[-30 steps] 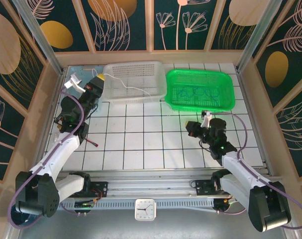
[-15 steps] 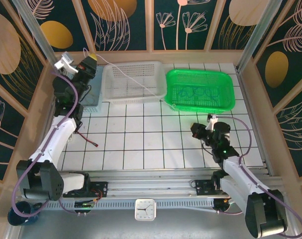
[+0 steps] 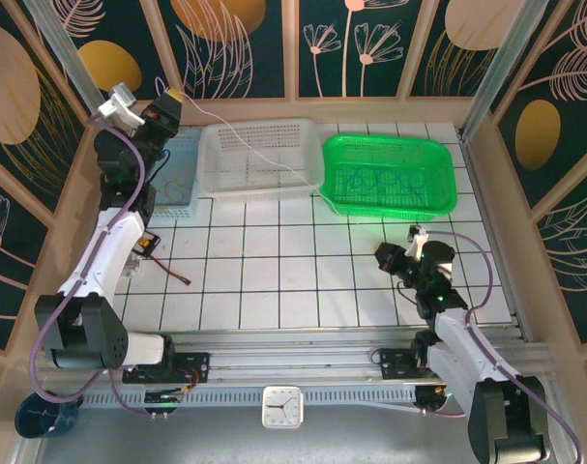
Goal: Untangle the cables
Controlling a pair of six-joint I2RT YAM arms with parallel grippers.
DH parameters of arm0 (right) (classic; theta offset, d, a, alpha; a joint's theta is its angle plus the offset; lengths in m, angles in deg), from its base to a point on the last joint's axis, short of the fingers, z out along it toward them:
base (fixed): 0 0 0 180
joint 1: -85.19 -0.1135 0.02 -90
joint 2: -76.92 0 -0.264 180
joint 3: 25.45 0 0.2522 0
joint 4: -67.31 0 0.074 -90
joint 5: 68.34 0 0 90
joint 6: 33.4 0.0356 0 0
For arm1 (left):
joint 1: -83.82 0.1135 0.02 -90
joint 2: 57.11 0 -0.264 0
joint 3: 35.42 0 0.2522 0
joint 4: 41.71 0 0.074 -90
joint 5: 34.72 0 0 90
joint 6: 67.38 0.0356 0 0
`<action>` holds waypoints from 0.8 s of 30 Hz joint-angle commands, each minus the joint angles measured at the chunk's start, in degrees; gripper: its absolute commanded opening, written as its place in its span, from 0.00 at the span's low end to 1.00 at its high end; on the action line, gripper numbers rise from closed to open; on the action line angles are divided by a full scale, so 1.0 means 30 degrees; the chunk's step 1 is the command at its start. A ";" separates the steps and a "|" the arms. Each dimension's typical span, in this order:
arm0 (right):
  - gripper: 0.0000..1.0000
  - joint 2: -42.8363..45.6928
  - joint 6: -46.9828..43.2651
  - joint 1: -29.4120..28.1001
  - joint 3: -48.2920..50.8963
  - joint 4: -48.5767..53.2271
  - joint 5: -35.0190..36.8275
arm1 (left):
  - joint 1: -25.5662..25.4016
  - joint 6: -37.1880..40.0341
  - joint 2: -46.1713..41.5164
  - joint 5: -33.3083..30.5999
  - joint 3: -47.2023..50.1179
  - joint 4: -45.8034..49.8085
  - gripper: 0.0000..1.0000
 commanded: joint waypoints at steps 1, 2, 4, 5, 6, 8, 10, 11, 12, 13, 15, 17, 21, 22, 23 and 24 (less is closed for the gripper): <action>0.00 -0.0223 -0.0121 -0.0887 -0.1523 -0.1006 -0.1252 | 0.0161 -0.0385 0.0406 0.1210 -0.1134 -0.1314 0.00; 0.00 -0.0405 -0.0144 -0.1329 -0.1843 -0.1050 -0.1183 | 0.0161 -0.0448 0.0539 0.1384 -0.1292 -0.1414 0.00; 0.00 -0.0902 -0.0174 -0.2533 -0.2592 -0.1076 -0.0629 | 0.0161 -0.0611 0.0854 0.1666 -0.1723 -0.1640 0.00; 0.00 -0.1141 -0.0205 -0.3064 -0.2887 -0.1126 -0.0350 | 0.0161 -0.0671 0.0997 0.1741 -0.1964 -0.1727 0.00; 0.00 -0.1413 -0.0207 -0.3614 -0.3240 -0.1197 -0.0095 | 0.0161 -0.0750 0.1179 0.1803 -0.2268 -0.1747 0.00; 0.09 -0.1890 -0.0052 -0.4345 -0.3775 -0.1414 0.0272 | 0.0161 -0.0843 0.1505 0.1919 -0.3015 -0.1666 0.00; 0.29 -0.2231 0.0136 -0.4749 -0.4202 -0.1586 0.0661 | 0.0163 -0.0870 0.1904 0.2043 -0.3892 -0.1579 0.00; 0.38 -0.2283 0.0217 -0.4838 -0.4373 -0.1650 0.0774 | 0.0168 -0.0848 0.2065 0.2072 -0.4329 -0.1506 0.00; 0.47 -0.2332 0.0279 -0.4853 -0.4551 -0.1710 0.0827 | 0.0154 -0.0763 0.2296 0.2077 -0.4848 -0.1336 0.00; 0.55 -0.2371 0.0315 -0.4872 -0.4747 -0.1736 0.0828 | 0.0163 -0.0643 0.2544 0.2050 -0.5446 -0.1088 0.00; 0.65 -0.2448 0.0264 -0.4893 -0.5101 -0.1607 0.0843 | 0.0161 -0.0555 0.3061 0.1931 -0.6503 -0.0742 0.00; 0.68 -0.2440 0.0176 -0.4878 -0.5418 -0.1358 0.0930 | 0.0161 -0.0507 0.3667 0.1927 -0.7701 -0.0447 0.00; 0.69 -0.2349 0.0028 -0.4891 -0.5828 -0.0757 0.1172 | 0.0161 0.0399 0.4922 0.1619 -1.0280 0.0962 0.00; 0.69 -0.2272 0.0006 -0.4901 -0.5864 -0.0668 0.1202 | 0.0176 0.0798 0.5252 0.1479 -1.0934 0.1522 0.00; 0.69 -0.2231 -0.0027 -0.4900 -0.5911 -0.0534 0.1224 | 0.0154 0.1143 0.5503 0.1405 -1.1513 0.1946 0.00; 0.69 -0.2145 -0.0086 -0.4887 -0.5954 -0.0365 0.1260 | 0.0161 0.1512 0.5801 0.1293 -1.2091 0.2340 0.00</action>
